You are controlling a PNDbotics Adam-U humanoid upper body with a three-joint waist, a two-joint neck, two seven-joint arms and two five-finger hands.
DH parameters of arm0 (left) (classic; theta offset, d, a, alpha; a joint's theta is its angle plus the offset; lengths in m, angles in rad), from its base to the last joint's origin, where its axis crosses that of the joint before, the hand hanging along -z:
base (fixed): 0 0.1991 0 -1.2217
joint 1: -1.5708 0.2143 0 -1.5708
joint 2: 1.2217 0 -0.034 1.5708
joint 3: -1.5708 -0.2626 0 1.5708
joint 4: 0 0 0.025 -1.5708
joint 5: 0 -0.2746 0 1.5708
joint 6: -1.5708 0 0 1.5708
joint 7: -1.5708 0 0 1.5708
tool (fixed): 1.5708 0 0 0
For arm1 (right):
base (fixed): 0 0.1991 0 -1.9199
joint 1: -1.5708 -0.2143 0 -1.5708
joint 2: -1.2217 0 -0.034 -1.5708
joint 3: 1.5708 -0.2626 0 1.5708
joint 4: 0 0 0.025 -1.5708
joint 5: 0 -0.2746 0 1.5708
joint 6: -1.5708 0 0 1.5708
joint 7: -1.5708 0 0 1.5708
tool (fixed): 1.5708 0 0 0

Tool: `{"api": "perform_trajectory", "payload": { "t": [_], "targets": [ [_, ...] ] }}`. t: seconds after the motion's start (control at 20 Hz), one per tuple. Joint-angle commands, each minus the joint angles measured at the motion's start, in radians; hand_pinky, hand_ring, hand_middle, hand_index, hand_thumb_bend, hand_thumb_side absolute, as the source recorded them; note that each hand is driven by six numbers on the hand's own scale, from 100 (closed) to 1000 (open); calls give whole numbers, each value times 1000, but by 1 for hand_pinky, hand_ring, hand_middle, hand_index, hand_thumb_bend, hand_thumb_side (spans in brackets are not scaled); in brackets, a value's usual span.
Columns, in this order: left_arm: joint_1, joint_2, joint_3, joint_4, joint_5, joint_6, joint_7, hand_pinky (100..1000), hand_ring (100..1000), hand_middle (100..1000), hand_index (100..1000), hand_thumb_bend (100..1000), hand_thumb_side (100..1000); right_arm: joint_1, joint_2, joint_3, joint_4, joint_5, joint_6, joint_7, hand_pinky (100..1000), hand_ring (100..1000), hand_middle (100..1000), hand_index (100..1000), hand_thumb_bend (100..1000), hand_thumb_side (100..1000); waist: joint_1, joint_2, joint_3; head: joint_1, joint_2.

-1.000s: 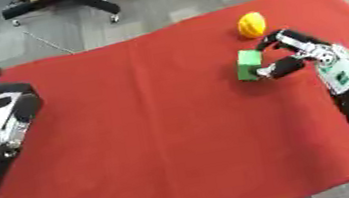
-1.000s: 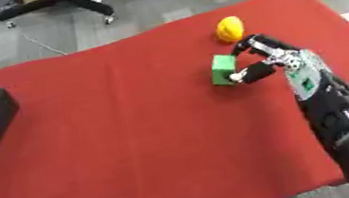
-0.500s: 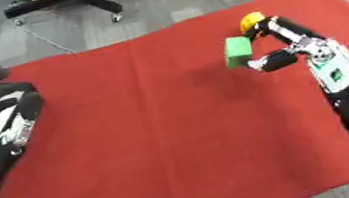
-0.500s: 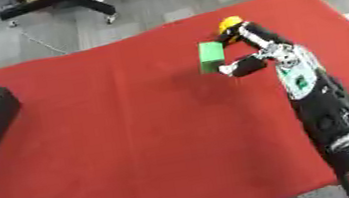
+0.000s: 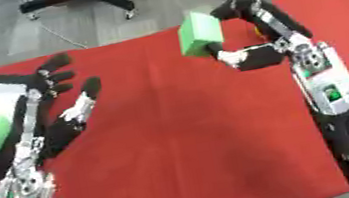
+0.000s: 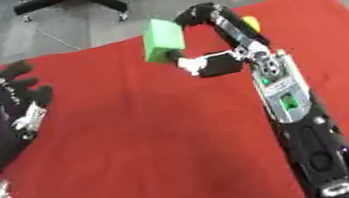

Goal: Pick up the objects with one hand, pass them to the other hand, and then place them into the box on the other side of the table.

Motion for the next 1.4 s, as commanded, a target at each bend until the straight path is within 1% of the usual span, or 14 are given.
{"api": "perform_trajectory", "payload": {
  "t": [0.05, 0.3, 0.6, 0.65, 0.85, 1.15, 1.3, 1.4],
  "targets": [
    [-44, -5, -26, 5, -5, -25, 2, 784, 795, 810, 895, 530, 619, 10, 50, 57, -70, -46, 22, 30, 831, 813, 583, 477, 161, 261, 0, -16, 0, 13, -2],
    [-70, -11, -50, -31, 40, -38, -30, 786, 796, 815, 900, 565, 623, 33, 71, 110, -45, -68, 31, 53, 829, 811, 582, 476, 157, 261, -1, -13, 1, 7, -2],
    [-75, -12, -61, -81, 103, -30, -57, 787, 799, 819, 894, 587, 623, 37, 75, 141, -28, -88, 24, 84, 828, 811, 582, 474, 153, 261, 0, -12, 3, 5, -2],
    [-74, -11, -62, -86, 108, -29, -65, 789, 801, 822, 898, 599, 626, 36, 75, 144, -27, -90, 23, 88, 828, 811, 582, 474, 164, 257, 0, -12, 4, 5, -2],
    [-72, -11, -69, -102, 115, -28, -113, 792, 804, 826, 906, 627, 621, 34, 76, 154, -24, -95, 20, 100, 828, 811, 582, 474, 151, 261, 0, -12, 5, 4, -2],
    [-62, -2, -78, -129, 126, -57, -222, 795, 804, 827, 907, 669, 610, 34, 77, 149, -19, -92, 21, 94, 827, 810, 581, 473, 150, 259, 1, -10, 5, 2, -2],
    [-54, 7, -76, -139, 90, -69, -279, 798, 805, 828, 909, 677, 599, 34, 77, 147, -20, -91, 22, 91, 827, 810, 581, 473, 149, 259, 1, -10, 6, 1, -2],
    [-50, 10, -72, -139, 52, -71, -299, 799, 806, 827, 907, 671, 580, 33, 77, 147, -22, -92, 22, 91, 827, 810, 581, 473, 147, 259, 1, -10, 6, 0, -2]
  ]
}}
